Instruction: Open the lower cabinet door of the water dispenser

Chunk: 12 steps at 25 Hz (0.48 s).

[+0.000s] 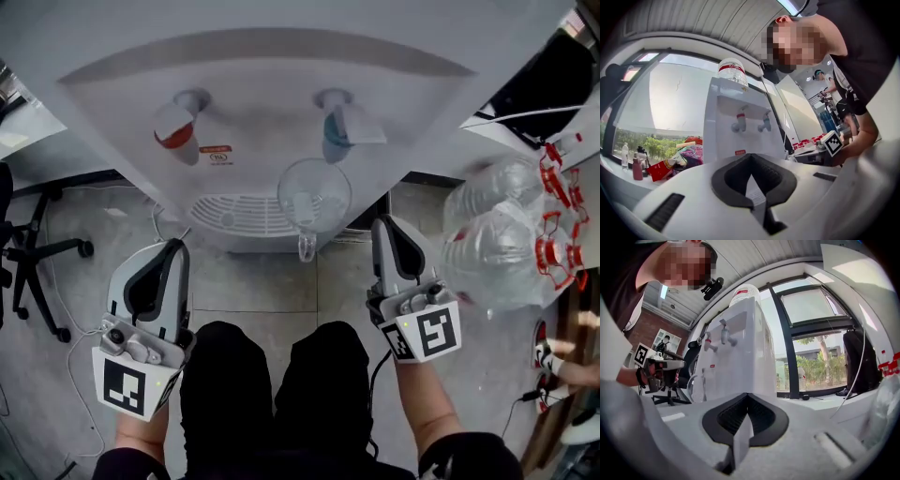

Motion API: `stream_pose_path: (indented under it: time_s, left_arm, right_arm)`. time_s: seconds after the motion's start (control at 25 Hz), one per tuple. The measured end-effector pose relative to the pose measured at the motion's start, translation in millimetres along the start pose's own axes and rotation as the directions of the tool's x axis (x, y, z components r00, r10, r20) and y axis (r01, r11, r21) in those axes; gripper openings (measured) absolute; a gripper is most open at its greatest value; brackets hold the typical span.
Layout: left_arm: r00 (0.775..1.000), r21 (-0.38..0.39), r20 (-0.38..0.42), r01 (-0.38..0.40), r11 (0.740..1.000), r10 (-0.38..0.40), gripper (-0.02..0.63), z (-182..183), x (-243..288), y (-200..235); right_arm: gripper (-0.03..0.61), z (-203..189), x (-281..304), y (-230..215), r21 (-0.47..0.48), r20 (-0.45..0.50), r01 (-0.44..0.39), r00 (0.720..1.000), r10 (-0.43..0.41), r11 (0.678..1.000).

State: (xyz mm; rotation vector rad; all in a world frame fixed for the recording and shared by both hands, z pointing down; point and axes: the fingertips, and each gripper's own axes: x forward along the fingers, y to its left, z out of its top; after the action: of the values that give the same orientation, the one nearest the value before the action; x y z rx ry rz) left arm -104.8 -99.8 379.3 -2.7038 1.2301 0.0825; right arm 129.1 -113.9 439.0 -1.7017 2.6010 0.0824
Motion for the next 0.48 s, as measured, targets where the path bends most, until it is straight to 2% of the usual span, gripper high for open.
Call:
stream_pose_path:
  time_s: [0.2,0.32,0.48]
  left_arm:
    - [0.999,0.002,0.008,-0.054,0.999,0.054,0.008,-17.1,-11.4,2.5]
    - [0.999,0.031,0.004,-0.053,0.998,0.053,0.008,-14.9,-14.1,0.7]
    - [0.999,0.017,-0.024,-0.047,0.999,0.048,0.008,-27.7,-24.7,-7.3]
  right_arm:
    - [0.005,-37.4,-9.3,6.0,0.009,-0.066,-0.03,0.997,0.031,1.0]
    - [0.005,-44.8,-11.7,9.9,0.027,-0.094,-0.06,0.994,0.062,0.998]
    - [0.005,-60.6,-13.8,15.7,0.061,-0.111,-0.099,0.988,0.106,0.993]
